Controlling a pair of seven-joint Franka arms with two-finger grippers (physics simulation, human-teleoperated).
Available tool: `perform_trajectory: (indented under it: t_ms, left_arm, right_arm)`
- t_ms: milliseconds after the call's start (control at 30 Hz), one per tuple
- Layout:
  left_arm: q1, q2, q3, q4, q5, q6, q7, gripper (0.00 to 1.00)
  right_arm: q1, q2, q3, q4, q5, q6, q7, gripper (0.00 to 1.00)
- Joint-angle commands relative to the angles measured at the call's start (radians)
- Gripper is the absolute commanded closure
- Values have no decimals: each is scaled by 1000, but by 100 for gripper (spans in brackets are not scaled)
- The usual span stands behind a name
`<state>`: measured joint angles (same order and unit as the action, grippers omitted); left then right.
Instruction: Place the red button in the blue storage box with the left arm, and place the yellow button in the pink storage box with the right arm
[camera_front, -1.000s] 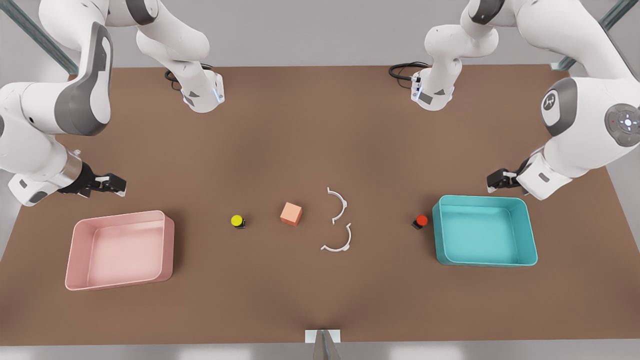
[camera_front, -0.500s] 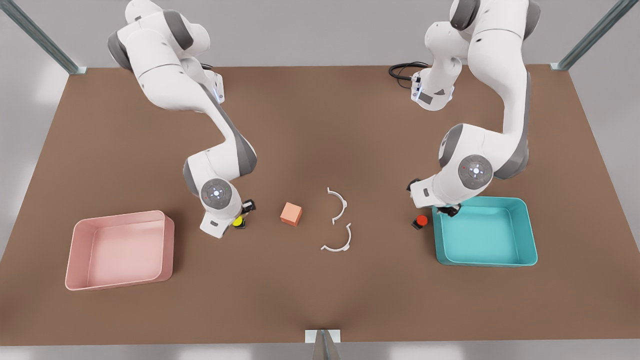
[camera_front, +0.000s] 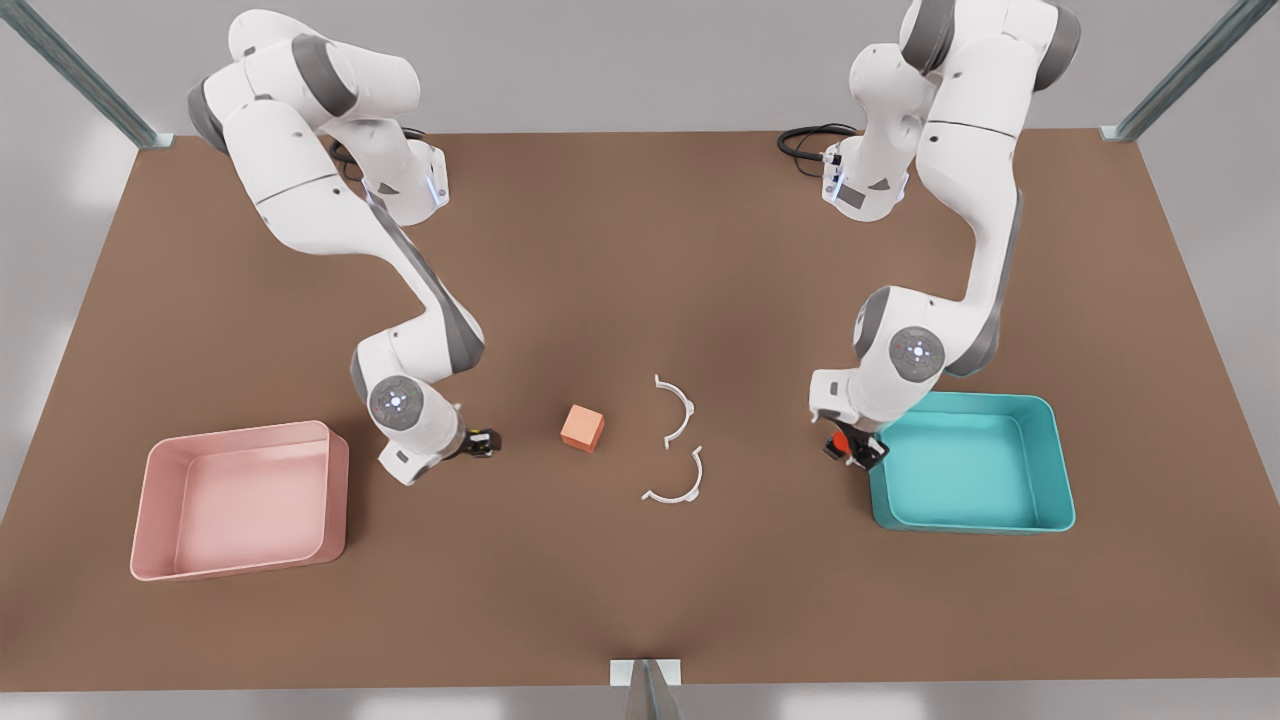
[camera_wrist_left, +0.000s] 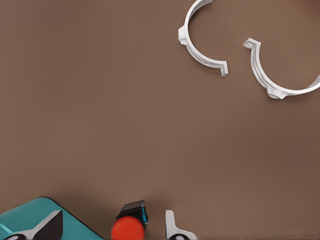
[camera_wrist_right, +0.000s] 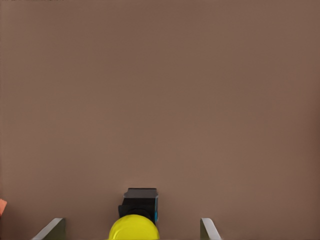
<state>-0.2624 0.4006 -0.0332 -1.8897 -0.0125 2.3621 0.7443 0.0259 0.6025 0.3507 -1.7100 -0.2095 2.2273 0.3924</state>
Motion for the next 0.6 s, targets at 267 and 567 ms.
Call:
perform_trajectory:
  t_ms: [267,567]
  left_arm:
    - [32,37,1,-74,0,144,458,0]
    - [68,90,1,-123,0,192,474,0]
  right_arm:
    - [-23,19,8,-95,-4,158,71,0]
    - [-11,22,10,-163,-30,227,72,0]
